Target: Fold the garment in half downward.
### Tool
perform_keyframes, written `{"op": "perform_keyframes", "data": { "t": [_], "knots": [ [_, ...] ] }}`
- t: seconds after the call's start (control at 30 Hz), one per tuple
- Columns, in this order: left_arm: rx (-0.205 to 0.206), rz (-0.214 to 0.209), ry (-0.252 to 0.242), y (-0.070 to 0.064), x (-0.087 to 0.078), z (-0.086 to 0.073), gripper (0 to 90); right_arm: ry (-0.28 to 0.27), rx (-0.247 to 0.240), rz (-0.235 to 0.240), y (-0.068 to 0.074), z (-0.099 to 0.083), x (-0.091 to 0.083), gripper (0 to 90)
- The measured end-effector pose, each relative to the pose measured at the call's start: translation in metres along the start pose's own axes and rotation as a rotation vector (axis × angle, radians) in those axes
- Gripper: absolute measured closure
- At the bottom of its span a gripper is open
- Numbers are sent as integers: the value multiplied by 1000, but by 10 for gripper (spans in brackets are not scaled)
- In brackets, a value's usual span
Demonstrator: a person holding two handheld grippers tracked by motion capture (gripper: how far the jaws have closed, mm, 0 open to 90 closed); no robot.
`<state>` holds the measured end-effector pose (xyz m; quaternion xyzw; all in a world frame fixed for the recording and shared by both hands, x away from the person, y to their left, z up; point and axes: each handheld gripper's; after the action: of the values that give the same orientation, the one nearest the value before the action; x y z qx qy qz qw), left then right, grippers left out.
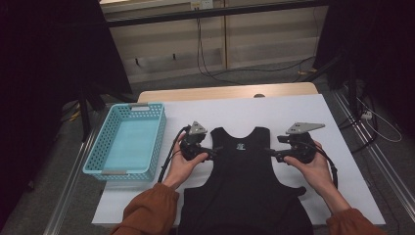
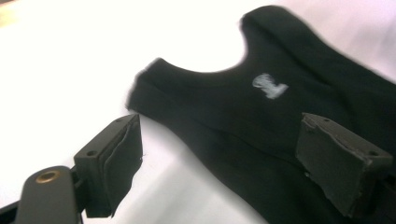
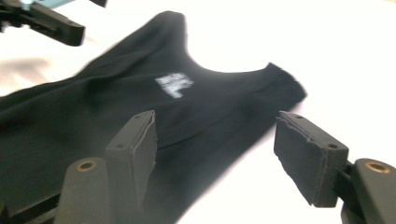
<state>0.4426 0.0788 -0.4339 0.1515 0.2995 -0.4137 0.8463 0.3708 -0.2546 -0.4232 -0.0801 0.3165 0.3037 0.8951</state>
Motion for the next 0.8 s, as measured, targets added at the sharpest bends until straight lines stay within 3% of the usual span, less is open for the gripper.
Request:
{"op": "perform_keyframes", "data": {
  "t": [0.1, 0.17, 0.3, 0.37, 0.43, 0.57, 0.63, 0.8],
  "knots": [
    [-21, -21, -10, 9, 10, 5, 119, 21, 35, 8, -11, 6, 10, 344],
    [-12, 3, 11, 15, 16, 10, 118, 27, 51, 0, -18, 9, 17, 344],
    [-41, 17, 11, 32, 25, 17, 198, 49, 41, -30, -29, 18, 30, 312],
    [-70, 25, 10, 43, 30, 17, 241, 52, 42, -30, -36, 23, 36, 304],
    [-120, 16, 4, 51, 34, 15, 270, 49, 47, -25, -42, 27, 40, 354],
    [-116, 5, 33, 59, 39, 12, 384, 69, 35, -40, -48, 30, 49, 413],
    [-139, 0, 40, 62, 45, 9, 403, 86, 32, -48, -51, 31, 54, 432],
    [-111, -9, 78, 63, 59, 13, 477, 101, 21, -57, -54, 32, 64, 458]
  ]
}}
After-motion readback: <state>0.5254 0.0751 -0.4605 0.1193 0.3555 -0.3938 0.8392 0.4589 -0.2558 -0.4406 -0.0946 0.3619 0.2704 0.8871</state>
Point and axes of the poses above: each handheld gripper's, and its own axes: x roughly forward along the jaws, z roughly out of its top, y roughly to its left, and after that the axes turned 2 degrees about y, right-handed
